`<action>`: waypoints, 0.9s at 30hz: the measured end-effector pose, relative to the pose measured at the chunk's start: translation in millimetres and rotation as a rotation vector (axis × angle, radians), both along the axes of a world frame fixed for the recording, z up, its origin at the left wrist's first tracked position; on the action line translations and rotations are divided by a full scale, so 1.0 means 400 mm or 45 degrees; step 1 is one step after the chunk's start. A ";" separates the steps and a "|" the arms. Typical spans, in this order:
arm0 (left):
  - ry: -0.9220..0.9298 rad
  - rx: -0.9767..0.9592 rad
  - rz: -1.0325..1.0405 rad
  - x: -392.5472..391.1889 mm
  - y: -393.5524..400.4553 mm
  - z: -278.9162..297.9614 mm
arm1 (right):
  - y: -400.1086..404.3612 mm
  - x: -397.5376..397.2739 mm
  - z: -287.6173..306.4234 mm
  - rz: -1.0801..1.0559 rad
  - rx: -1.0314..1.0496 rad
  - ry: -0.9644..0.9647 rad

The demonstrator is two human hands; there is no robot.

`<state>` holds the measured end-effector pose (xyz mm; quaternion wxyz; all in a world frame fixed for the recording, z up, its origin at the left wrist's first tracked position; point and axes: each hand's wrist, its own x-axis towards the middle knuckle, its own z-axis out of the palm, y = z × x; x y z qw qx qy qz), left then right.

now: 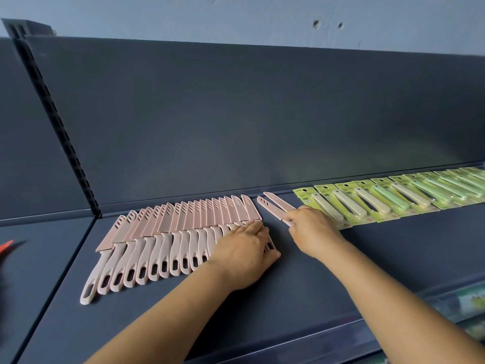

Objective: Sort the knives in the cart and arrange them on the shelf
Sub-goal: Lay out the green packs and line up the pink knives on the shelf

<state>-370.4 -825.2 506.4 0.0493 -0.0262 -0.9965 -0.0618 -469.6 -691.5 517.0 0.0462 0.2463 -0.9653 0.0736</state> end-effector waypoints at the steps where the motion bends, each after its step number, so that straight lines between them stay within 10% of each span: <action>1: 0.010 -0.006 0.010 0.000 0.001 -0.003 | -0.005 0.002 0.004 -0.007 0.019 0.003; 14: 0.053 0.040 0.033 -0.001 -0.001 -0.015 | -0.072 0.036 0.040 -0.172 -0.611 -0.356; 27: 0.059 0.072 0.012 0.001 -0.004 -0.005 | -0.075 0.035 0.033 -0.119 -0.384 -0.276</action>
